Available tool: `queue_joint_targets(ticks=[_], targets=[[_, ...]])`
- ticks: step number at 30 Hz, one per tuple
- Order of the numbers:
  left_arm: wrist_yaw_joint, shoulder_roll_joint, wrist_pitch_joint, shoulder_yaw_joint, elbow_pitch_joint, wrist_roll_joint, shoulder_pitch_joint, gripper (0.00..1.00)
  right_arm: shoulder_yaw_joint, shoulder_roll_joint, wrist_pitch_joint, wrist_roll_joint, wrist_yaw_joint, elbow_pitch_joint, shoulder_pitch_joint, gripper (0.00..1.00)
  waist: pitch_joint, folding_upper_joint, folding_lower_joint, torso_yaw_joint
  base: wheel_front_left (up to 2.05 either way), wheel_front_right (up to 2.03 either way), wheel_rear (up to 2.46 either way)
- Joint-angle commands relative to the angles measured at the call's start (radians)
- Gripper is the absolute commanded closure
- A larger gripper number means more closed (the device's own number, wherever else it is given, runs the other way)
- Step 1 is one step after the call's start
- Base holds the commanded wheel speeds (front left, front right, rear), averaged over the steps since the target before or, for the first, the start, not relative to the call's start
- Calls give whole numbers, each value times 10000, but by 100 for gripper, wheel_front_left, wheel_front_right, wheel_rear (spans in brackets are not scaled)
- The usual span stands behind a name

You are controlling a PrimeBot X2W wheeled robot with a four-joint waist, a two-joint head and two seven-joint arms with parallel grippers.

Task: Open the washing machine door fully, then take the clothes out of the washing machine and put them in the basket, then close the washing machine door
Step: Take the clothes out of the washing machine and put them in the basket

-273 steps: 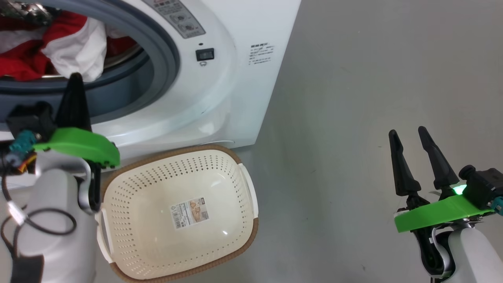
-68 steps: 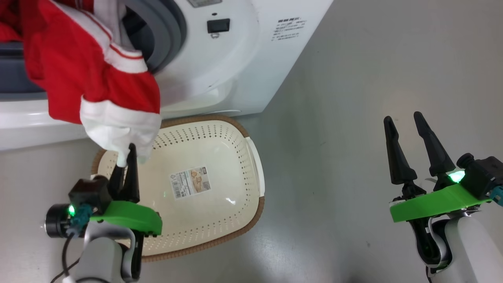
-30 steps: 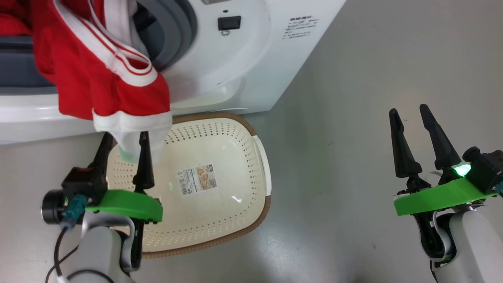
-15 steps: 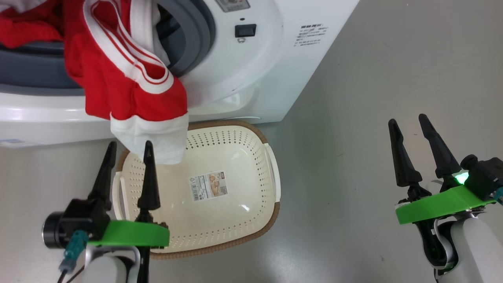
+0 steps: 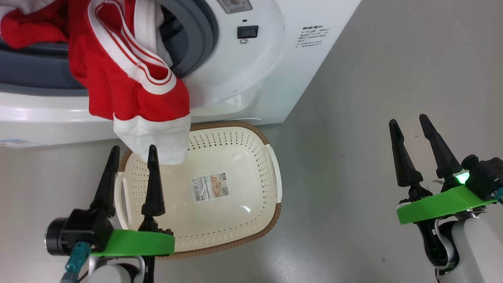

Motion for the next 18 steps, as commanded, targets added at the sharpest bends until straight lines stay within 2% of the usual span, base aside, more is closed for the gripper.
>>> queue_joint_targets(ticks=[1,7,13,18], targets=[[14,118,-51,268,-378,55,-70,0,163,-68,-63,-44,63,-233,258,0,21,0,0,14,0,0,0],[-191,118,-51,526,-546,169,-1011,0,113,-34,-63,-58,63,-264,239,0,107,0,0,91,0,0,0],[-586,329,-51,914,146,349,-2468,0,137,-26,-63,-63,63,-278,170,0,207,0,0,123,0,0,0],[-855,694,-33,1022,1687,373,-4091,0,202,-11,-63,-40,63,-276,19,0,368,0,0,58,0,0,0]])
